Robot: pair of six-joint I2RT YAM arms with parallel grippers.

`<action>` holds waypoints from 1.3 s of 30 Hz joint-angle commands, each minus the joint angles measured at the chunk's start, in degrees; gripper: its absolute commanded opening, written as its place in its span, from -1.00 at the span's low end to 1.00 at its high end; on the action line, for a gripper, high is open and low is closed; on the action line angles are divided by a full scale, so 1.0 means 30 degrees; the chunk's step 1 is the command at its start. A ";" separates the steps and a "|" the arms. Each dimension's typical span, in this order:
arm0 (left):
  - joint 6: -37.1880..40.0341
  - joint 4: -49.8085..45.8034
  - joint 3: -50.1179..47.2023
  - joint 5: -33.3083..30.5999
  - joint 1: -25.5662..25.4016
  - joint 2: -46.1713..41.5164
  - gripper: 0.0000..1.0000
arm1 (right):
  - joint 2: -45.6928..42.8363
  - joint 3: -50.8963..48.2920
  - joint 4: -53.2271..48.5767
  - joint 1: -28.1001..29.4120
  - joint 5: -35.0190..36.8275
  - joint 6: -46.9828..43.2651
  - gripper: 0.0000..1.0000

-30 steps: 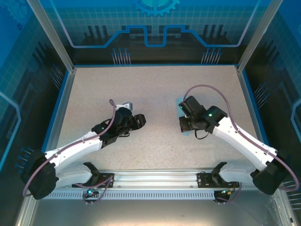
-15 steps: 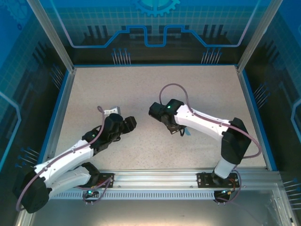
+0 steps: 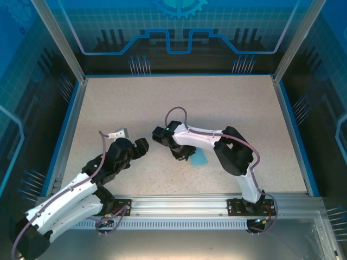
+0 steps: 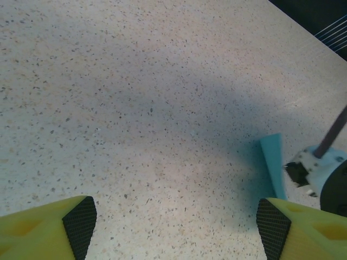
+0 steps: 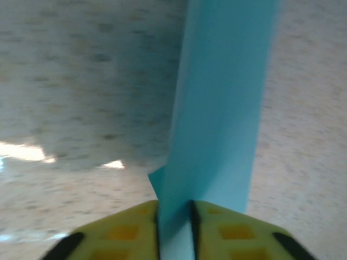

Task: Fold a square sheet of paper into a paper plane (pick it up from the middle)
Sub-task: Turn over the paper at the center of the table, then rotate the paper at the center of the table.

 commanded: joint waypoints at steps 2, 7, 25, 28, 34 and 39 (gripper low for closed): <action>0.0160 -0.1295 -0.0196 0.0207 0.0175 -0.0472 0.68 | -0.2455 0.0190 0.1828 0.0735 -0.2018 -0.0117 -0.19; 0.0884 -0.2195 0.0213 0.1529 0.0203 -0.0293 0.71 | -0.8674 -0.4943 0.5448 0.0429 -0.1724 0.0905 0.14; 0.2067 -0.2538 0.0728 0.8034 0.0247 0.1657 0.81 | -2.2945 -1.7611 0.8611 -0.3414 -0.3553 0.4366 0.59; 0.2179 -0.2484 0.0743 0.8363 0.0262 0.1778 0.81 | -2.3136 -1.7881 0.8350 -0.3731 -0.3776 0.4202 0.60; 0.2013 -0.1643 0.0783 0.9139 0.0256 0.2556 0.82 | -2.2650 -1.8317 0.9770 -0.4183 -0.5367 0.3121 0.60; 0.1964 -0.1336 0.0860 0.9474 0.0260 0.2947 0.83 | -2.2589 -1.9367 1.1524 -0.5123 -0.6813 0.3101 0.60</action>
